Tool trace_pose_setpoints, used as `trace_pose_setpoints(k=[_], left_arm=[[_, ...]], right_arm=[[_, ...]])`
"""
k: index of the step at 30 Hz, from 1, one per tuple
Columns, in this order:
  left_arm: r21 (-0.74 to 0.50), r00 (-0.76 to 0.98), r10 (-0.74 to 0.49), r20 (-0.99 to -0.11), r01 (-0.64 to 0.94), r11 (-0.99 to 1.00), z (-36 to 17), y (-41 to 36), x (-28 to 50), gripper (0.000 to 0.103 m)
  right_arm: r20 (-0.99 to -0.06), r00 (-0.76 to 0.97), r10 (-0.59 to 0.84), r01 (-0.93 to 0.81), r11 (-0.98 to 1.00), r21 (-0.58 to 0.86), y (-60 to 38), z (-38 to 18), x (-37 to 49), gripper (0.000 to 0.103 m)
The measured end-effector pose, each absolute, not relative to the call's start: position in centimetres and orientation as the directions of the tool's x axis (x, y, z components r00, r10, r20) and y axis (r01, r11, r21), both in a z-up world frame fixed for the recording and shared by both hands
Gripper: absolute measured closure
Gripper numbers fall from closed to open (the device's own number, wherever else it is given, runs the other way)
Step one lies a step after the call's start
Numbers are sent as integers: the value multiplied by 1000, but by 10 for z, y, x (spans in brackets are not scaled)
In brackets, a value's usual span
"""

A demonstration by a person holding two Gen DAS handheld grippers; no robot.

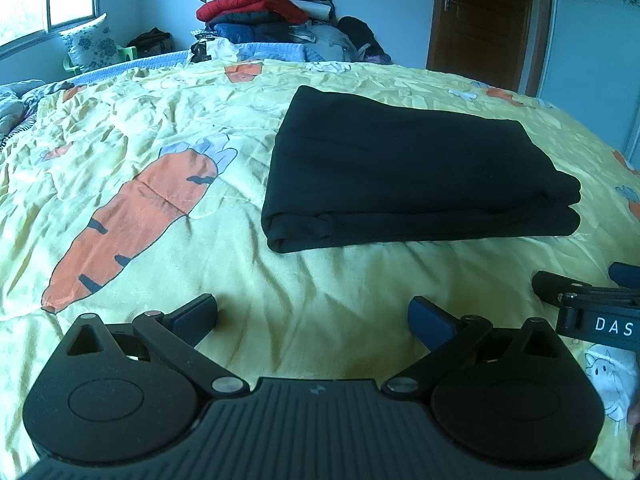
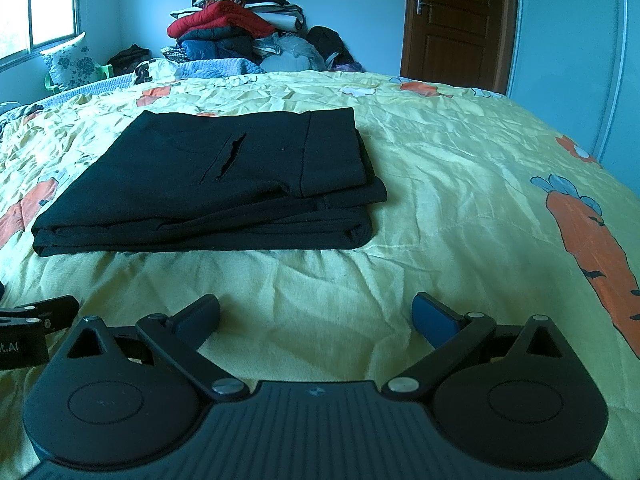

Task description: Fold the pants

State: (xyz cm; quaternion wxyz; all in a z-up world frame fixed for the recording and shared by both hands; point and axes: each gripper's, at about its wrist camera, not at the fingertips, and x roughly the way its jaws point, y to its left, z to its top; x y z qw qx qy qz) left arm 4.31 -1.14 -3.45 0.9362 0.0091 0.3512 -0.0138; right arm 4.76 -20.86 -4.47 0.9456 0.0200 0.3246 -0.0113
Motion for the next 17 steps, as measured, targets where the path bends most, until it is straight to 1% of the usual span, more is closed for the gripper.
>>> trace_pose_setpoints(k=[3, 5, 11, 14, 17], left_arm=[[9, 753, -12, -657, 24, 1000, -34, -10, 43, 0], [25, 763, 17, -646, 0, 1000, -32, -9, 40, 0], [108, 810, 97, -579, -42, 993, -19, -8, 27, 1], [111, 826, 99, -555, -45, 993, -12, -7, 21, 0], [106, 830, 84, -552, -30, 994, -8, -7, 19, 0]], right_arm=[[-614, 789, -8, 33, 999, 30, -209, -45, 47, 0], [-612, 791, 3, 22, 999, 34, -209, -44, 47, 0], [-606, 794, 51, -28, 999, 47, -205, -37, 40, 0], [-599, 794, 106, -85, 994, 63, -201, -31, 34, 0], [-597, 791, 136, -127, 990, 58, -196, -27, 30, 0]])
